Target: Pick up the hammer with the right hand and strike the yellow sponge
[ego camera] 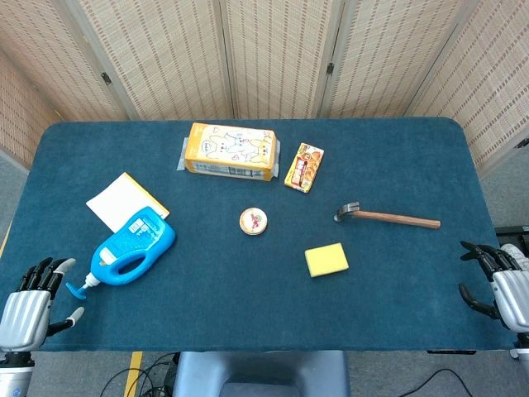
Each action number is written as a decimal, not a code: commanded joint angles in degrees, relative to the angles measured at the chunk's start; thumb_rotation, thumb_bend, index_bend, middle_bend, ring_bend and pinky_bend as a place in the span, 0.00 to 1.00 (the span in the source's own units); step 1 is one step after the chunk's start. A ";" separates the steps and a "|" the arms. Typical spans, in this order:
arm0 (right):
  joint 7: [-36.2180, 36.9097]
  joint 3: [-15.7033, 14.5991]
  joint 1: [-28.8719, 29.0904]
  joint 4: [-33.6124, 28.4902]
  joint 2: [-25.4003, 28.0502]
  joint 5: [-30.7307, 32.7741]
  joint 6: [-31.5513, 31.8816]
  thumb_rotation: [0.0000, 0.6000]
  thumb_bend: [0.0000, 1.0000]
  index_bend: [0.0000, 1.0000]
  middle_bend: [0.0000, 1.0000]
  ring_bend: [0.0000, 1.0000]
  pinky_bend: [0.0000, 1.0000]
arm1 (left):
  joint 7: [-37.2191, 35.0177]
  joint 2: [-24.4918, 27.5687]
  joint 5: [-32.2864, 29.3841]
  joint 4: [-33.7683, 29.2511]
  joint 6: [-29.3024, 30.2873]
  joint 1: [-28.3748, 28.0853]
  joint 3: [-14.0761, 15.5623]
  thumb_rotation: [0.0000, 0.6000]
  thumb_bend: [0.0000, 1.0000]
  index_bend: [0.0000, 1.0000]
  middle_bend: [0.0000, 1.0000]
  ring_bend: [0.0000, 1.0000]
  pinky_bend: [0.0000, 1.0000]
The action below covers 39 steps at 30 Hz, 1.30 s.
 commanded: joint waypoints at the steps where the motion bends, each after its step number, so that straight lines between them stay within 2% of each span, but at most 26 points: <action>1: -0.13 0.58 1.82 -0.15 -0.02 -0.56 -1.63 1.00 0.29 0.17 0.35 0.19 0.21 | -0.17 -0.02 0.28 -0.07 0.14 0.12 0.18 1.00 0.21 0.17 0.20 0.12 0.18; 6: -1.94 2.15 6.34 -1.24 -0.12 -1.03 -6.01 1.00 0.29 0.17 0.36 0.19 0.21 | -0.95 0.19 -0.06 0.30 0.52 0.74 0.49 1.00 0.21 0.17 0.20 0.12 0.18; 9: -4.67 2.96 9.92 -1.66 -0.70 -0.52 -10.90 1.00 0.29 0.17 0.36 0.19 0.21 | -1.53 0.47 -0.13 0.57 0.79 1.15 0.72 1.00 0.21 0.18 0.20 0.12 0.18; 14: -8.29 5.25 15.81 -0.55 -3.22 3.79 -19.87 1.00 0.29 0.17 0.34 0.19 0.21 | -2.59 0.63 -0.64 1.34 1.15 1.90 1.01 1.00 0.21 0.18 0.20 0.12 0.18; 18: -11.10 6.16 19.26 1.41 -5.58 5.74 -24.40 1.00 0.29 0.17 0.33 0.19 0.21 | -2.91 0.70 -0.96 1.64 1.18 2.37 1.30 1.00 0.21 0.18 0.20 0.12 0.18; 25: -11.82 8.05 24.13 8.61 -10.98 10.22 -30.36 1.00 0.29 0.18 0.32 0.19 0.21 | -2.73 0.89 -1.42 1.79 1.50 3.01 1.37 1.00 0.21 0.18 0.20 0.12 0.18; 33: -11.18 8.41 28.01 17.15 -16.06 14.53 -37.31 1.00 0.30 0.19 0.30 0.19 0.21 | -1.94 0.92 -1.67 1.31 0.93 3.07 1.43 1.00 0.21 0.18 0.20 0.12 0.18; 39: -9.42 8.65 29.97 22.88 -20.11 15.09 -38.63 1.00 0.32 0.19 0.30 0.19 0.21 | -1.28 0.99 -1.97 0.91 0.52 3.01 1.33 1.00 0.21 0.18 0.20 0.12 0.18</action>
